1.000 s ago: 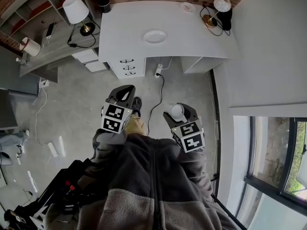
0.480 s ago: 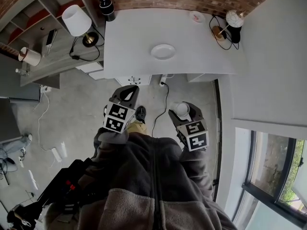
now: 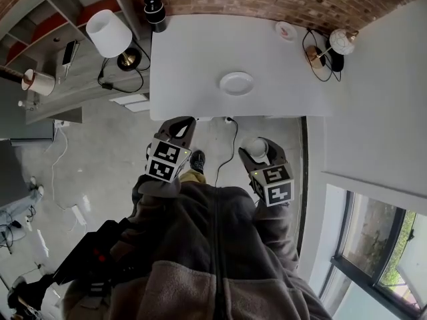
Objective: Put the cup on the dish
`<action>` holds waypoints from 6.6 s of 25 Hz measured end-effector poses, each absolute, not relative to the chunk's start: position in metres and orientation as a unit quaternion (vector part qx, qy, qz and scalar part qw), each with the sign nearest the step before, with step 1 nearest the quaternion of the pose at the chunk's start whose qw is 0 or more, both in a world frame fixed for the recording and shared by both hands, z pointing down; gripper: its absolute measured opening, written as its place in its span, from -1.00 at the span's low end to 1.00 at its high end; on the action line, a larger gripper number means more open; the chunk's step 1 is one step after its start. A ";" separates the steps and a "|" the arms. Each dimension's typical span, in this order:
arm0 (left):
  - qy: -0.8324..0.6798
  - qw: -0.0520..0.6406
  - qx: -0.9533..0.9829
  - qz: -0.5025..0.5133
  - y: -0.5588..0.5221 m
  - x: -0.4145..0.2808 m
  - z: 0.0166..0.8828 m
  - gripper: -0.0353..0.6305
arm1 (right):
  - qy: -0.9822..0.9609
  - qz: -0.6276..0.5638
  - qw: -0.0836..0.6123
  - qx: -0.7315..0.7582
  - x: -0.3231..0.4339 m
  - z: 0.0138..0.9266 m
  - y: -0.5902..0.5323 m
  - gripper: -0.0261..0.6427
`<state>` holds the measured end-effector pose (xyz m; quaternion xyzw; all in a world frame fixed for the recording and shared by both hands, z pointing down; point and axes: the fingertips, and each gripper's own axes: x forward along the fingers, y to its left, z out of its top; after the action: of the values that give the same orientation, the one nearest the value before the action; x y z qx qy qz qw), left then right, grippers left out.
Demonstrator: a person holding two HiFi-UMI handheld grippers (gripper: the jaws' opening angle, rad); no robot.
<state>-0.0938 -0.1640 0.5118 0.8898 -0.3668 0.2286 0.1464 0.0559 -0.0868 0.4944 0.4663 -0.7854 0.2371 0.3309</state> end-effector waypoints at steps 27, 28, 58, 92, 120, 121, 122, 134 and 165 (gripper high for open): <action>-0.403 0.165 0.866 0.246 -0.242 -0.069 0.561 -0.88 | -0.800 0.249 0.356 0.414 0.069 0.573 -0.189 -0.15; -0.403 0.166 0.865 0.248 -0.244 -0.066 0.566 -0.88 | -0.799 0.251 0.355 0.416 0.072 0.578 -0.194 -0.15; -0.415 0.222 0.829 0.301 -0.315 -0.028 0.671 -0.88 | -0.797 0.247 0.383 0.396 0.103 0.736 -0.338 -0.15; -0.441 0.236 0.809 0.308 -0.286 -0.052 0.685 -0.88 | -0.810 0.233 0.366 0.395 0.111 0.771 -0.360 -0.14; -0.446 0.065 0.888 0.094 -0.348 0.025 0.349 -0.88 | -0.806 0.080 0.180 0.558 0.153 0.376 -0.333 -0.78; -0.444 0.059 0.890 0.091 -0.347 0.027 0.338 -0.88 | -0.803 0.076 0.172 0.566 0.156 0.364 -0.332 -0.82; -0.442 0.052 0.891 0.090 -0.346 0.029 0.328 -0.88 | -0.800 0.071 0.163 0.572 0.159 0.352 -0.331 -0.83; -0.425 -0.019 0.903 0.060 -0.330 0.056 0.253 -0.88 | -0.825 -0.002 0.094 0.558 0.144 0.261 -0.322 -0.84; -0.445 -0.070 0.892 0.035 -0.352 0.054 0.201 -0.88 | -0.812 -0.073 0.049 0.577 0.150 0.197 -0.331 -0.92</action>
<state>0.0542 -0.3523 0.2014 0.8921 -0.4450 0.0347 -0.0704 0.1499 -0.3311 0.1967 0.5774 -0.8117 -0.0735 0.0489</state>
